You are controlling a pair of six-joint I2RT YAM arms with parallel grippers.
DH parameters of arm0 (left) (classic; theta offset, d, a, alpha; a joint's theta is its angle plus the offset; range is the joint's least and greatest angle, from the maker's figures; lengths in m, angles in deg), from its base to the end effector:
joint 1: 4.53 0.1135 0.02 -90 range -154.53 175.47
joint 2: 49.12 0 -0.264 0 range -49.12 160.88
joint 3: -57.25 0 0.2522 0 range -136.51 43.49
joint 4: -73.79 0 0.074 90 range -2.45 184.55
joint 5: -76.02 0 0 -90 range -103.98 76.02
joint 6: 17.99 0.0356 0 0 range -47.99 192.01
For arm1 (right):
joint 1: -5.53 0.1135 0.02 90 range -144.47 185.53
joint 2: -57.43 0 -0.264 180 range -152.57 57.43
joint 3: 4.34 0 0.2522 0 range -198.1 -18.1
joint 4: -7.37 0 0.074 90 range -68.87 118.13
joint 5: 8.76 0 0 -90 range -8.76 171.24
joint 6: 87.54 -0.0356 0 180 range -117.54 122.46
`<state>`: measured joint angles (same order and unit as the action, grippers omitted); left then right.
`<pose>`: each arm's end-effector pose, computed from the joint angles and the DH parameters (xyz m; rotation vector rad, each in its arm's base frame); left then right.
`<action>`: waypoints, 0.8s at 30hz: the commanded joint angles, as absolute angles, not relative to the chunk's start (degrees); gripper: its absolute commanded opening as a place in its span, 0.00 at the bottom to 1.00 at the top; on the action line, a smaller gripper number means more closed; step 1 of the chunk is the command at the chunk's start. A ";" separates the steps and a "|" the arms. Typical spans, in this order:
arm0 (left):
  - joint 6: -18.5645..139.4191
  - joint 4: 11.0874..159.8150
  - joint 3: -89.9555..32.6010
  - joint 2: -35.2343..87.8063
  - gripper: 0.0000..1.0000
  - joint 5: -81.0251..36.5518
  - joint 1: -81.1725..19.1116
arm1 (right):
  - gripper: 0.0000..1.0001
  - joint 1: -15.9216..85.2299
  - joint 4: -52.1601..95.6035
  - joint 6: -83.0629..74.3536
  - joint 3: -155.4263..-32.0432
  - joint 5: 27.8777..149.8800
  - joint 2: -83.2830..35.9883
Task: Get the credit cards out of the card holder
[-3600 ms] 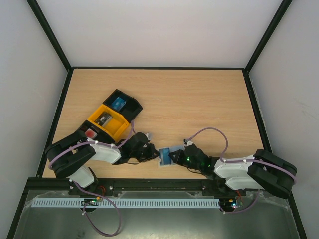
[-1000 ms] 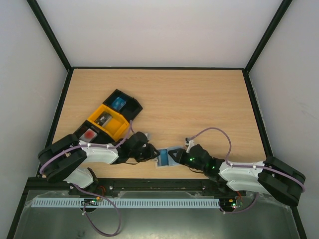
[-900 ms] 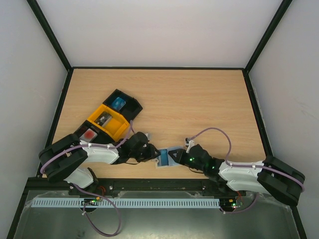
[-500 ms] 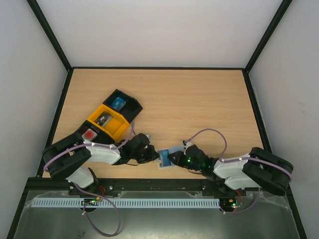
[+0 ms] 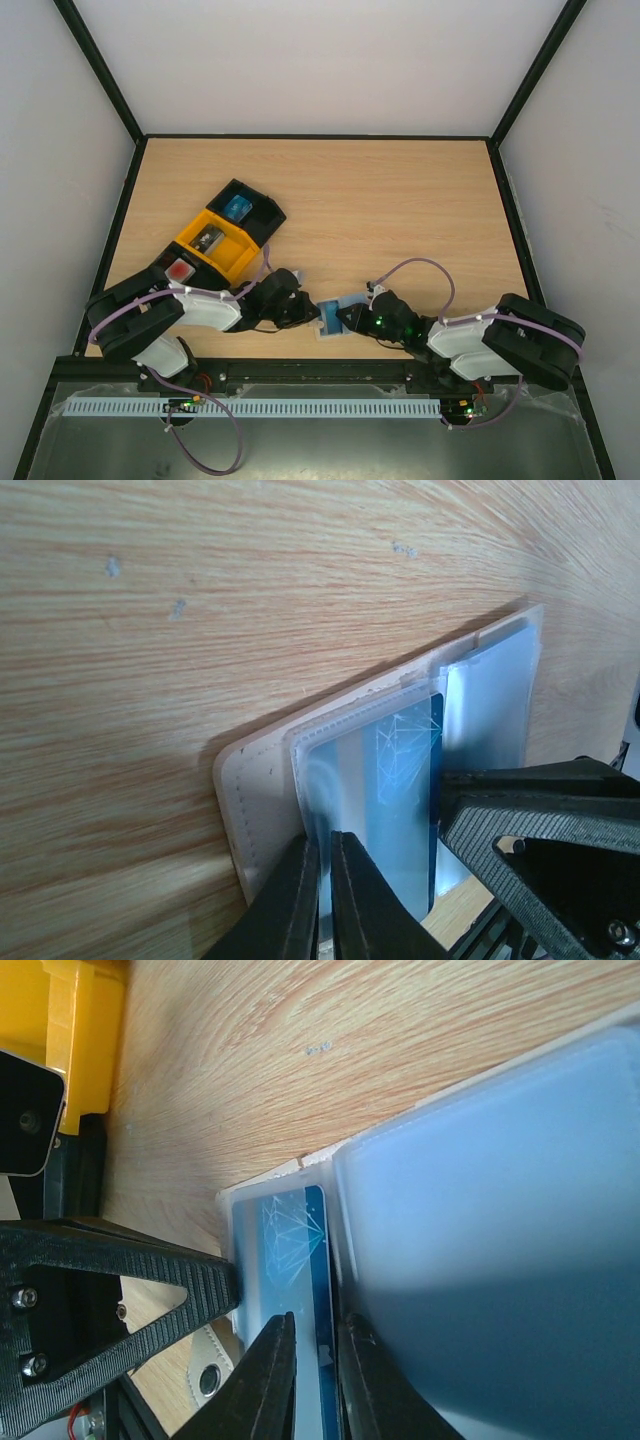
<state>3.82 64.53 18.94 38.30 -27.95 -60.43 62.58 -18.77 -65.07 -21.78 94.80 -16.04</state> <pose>0.1367 -0.2173 0.1170 -0.1330 2.6588 -1.2511 0.0909 0.1556 0.1033 0.0566 2.4873 1.4087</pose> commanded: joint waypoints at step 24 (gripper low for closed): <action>4.42 69.62 20.38 39.38 0.11 -24.96 -60.08 | 0.17 62.94 -13.47 -64.34 -22.85 94.46 -10.77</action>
